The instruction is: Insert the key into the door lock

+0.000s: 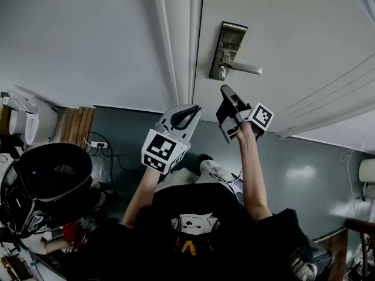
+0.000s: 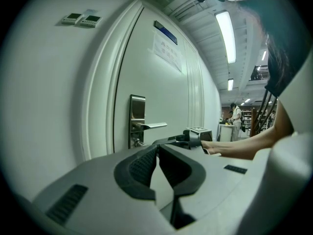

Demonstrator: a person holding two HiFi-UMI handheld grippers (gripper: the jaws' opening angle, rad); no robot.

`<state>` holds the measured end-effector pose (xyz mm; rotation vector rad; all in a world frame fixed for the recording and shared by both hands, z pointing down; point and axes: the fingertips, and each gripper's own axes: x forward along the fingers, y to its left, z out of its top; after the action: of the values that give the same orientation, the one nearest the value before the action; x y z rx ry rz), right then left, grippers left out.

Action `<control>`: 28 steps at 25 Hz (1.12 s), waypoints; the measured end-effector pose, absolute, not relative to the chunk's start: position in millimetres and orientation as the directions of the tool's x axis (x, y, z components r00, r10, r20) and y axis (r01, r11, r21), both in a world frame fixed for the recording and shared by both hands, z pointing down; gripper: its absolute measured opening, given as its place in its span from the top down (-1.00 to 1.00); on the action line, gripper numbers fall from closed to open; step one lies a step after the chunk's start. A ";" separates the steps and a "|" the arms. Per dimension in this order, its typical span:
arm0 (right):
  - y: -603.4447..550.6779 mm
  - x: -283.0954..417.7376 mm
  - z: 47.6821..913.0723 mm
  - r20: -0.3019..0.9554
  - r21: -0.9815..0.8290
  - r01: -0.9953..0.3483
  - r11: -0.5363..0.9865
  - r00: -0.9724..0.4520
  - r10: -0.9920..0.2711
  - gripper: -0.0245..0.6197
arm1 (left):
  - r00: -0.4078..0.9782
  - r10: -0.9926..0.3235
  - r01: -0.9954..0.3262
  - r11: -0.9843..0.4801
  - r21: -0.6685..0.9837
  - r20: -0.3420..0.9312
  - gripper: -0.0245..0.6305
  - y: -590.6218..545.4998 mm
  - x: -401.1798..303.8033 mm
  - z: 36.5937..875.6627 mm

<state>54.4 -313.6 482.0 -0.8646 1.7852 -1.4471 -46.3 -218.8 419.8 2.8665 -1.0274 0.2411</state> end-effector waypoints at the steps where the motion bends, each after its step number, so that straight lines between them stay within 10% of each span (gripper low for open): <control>1: -306.1 52.1 480.6 -0.085 -0.980 -0.100 0.170 -0.565 -0.820 0.84 | 0.764 -0.620 -0.634 -0.773 0.031 0.178 0.86 -217.0 -46.3 419.9; 28: -134.7 75.6 500.6 0.162 -0.909 -0.404 0.098 -0.562 -0.811 0.84 | 0.843 -0.457 -0.516 -0.835 0.189 0.282 0.86 -140.8 -0.4 483.7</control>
<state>75.6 -134.7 500.6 -1.1910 2.0031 -1.4566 -0.4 -140.8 483.7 2.7639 -0.7437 0.3292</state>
